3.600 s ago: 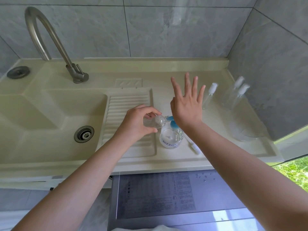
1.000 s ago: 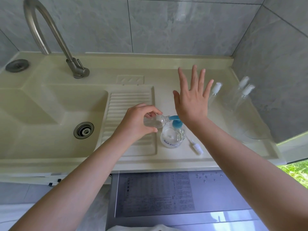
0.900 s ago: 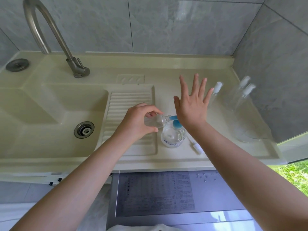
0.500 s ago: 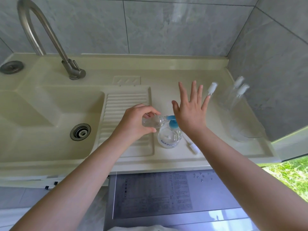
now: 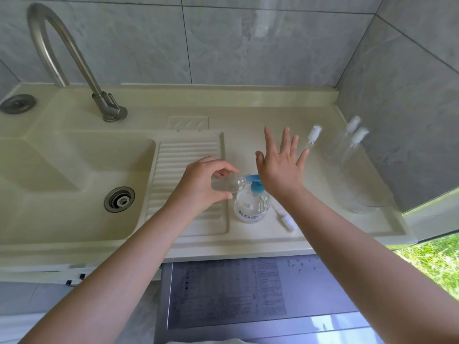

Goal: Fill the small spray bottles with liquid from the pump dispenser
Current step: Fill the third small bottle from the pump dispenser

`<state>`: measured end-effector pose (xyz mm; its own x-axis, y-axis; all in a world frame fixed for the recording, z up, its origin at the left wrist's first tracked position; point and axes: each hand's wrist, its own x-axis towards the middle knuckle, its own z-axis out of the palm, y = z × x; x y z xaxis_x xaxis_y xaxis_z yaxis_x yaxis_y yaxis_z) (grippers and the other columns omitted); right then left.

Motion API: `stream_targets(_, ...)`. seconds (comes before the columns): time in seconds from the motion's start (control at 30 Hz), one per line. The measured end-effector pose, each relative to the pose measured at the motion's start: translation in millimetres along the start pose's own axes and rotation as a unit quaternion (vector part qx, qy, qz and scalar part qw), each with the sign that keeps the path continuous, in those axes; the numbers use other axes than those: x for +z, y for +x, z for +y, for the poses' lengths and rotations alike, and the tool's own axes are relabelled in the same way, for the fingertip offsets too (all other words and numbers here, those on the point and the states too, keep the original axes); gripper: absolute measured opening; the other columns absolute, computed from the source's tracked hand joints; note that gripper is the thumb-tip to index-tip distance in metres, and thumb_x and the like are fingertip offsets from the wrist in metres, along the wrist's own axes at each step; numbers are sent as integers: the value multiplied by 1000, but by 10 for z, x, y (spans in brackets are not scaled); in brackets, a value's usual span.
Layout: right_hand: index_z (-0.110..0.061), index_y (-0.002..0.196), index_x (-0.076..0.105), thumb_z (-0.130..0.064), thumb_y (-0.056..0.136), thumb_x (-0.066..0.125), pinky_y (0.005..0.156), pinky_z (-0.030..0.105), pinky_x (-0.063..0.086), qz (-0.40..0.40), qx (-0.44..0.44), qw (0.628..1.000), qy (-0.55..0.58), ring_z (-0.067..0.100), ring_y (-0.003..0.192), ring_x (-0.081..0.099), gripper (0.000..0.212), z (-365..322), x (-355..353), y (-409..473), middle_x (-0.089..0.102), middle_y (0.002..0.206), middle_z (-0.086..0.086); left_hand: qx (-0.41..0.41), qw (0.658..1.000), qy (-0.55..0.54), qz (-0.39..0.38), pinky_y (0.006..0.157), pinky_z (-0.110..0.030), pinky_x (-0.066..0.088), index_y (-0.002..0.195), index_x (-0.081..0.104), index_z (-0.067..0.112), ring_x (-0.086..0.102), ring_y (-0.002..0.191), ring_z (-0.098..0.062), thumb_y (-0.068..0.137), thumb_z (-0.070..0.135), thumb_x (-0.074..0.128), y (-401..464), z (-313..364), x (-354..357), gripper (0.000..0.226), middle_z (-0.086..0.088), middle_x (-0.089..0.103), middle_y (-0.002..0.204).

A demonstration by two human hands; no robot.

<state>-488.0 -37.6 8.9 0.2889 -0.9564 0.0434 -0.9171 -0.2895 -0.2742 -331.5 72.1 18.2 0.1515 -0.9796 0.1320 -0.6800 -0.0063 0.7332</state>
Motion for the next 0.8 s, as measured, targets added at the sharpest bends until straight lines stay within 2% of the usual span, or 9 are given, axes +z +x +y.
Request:
stream_targets(0.2,-32,160,-2,-44,106,29,120,59,-9,21,-5,1000,-11,36,153,-14,63,-1,-64,-11,-14,167,12,2,1000,9,-1,76,1,36,102,74,27,62,86,-3,55,9,92,0,-9,11,54,10,65,95)
stream_targets(0.3,-32,160,-1,-47,105,32,119,58,-10,4,14,999,51,35,153,-15,66,-8,-155,3,-13,167,12,1,1000,9,3,74,2,35,101,74,27,61,85,-2,55,9,92,-5,-1,-1,53,10,65,95)
stream_targets(0.4,-33,160,-2,-45,105,33,118,59,-10,-7,-6,1000,12,34,153,-16,66,-3,-61,-50,-15,166,12,-3,1000,9,0,72,1,35,102,74,29,61,86,-2,55,10,93,-3,0,2,54,11,64,95)
stream_targets(0.53,-34,160,3,-44,107,26,121,58,-7,-46,31,997,59,33,153,-13,59,-3,109,-113,-11,167,12,-3,1000,17,-7,76,0,37,103,74,28,62,87,-5,55,9,92,-3,-10,11,55,11,64,95)
stream_targets(0.8,-34,160,0,-55,103,34,119,58,-10,-66,41,991,112,32,153,-16,70,-2,-97,-27,-14,167,12,-1,1000,16,-5,78,-1,38,103,73,28,61,87,-2,56,10,92,0,29,-12,54,11,65,96)
